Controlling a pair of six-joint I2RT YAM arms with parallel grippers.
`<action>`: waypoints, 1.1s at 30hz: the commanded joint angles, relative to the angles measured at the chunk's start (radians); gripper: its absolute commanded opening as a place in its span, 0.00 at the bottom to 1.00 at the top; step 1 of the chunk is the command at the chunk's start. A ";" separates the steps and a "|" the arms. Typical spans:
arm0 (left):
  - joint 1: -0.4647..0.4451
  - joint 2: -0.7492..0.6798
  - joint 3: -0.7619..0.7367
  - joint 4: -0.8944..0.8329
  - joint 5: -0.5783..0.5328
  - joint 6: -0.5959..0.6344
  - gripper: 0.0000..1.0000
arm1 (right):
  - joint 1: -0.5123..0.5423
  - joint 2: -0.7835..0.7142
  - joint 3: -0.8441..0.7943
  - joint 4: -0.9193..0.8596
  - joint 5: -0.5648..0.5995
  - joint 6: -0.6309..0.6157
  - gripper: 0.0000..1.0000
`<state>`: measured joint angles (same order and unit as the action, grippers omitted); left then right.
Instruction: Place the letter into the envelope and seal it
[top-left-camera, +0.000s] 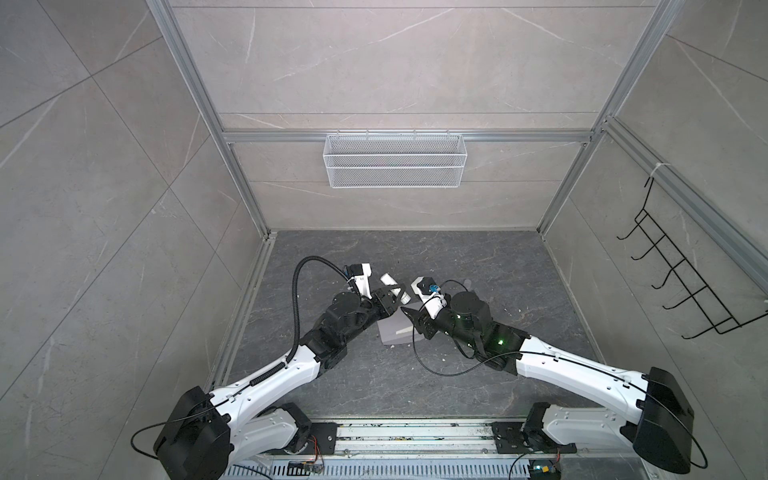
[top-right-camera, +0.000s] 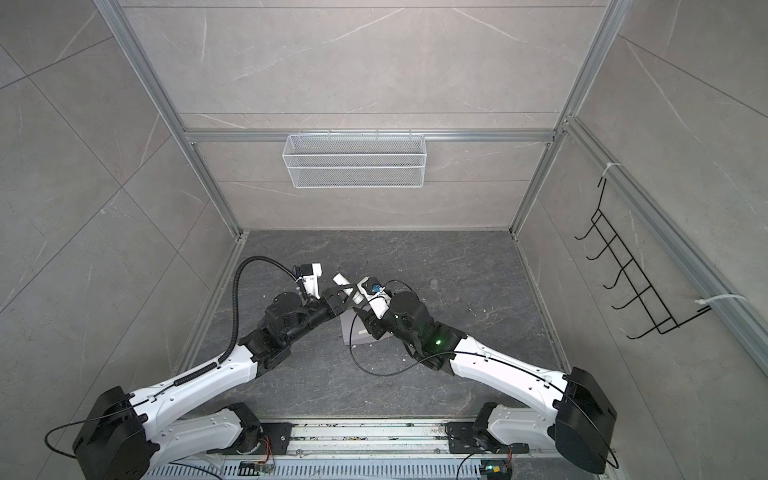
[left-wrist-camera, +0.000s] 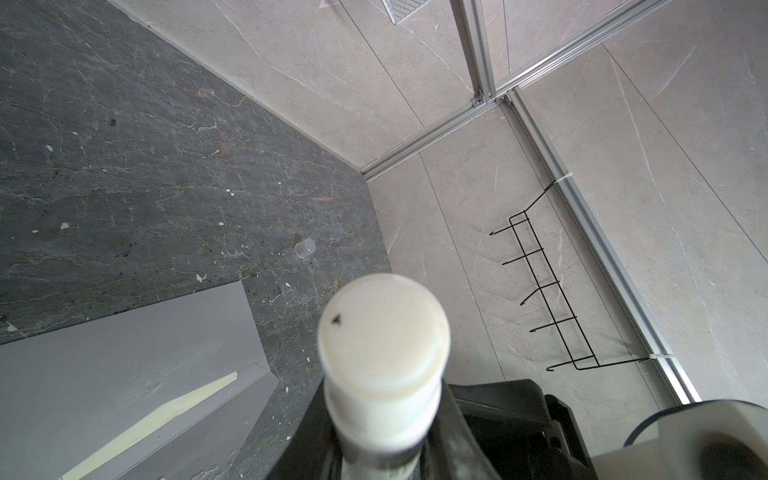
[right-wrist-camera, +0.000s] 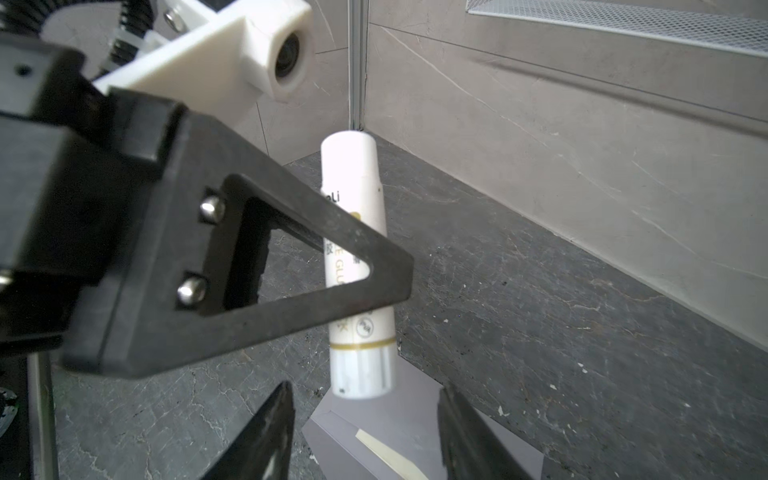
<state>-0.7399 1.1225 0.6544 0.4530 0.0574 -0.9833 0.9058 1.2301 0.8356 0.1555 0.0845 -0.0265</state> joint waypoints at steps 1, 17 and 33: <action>-0.003 -0.025 0.043 0.048 -0.001 -0.007 0.00 | 0.007 0.019 0.031 0.043 0.020 -0.005 0.55; -0.004 -0.022 0.039 0.054 0.018 -0.013 0.00 | 0.007 0.077 0.065 0.055 0.008 0.014 0.32; -0.003 -0.021 -0.003 0.171 0.155 0.192 0.00 | -0.032 0.033 0.079 0.016 -0.179 0.075 0.07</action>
<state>-0.7349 1.1225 0.6529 0.4736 0.1131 -0.8951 0.8894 1.2915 0.8700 0.1753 0.0307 -0.0040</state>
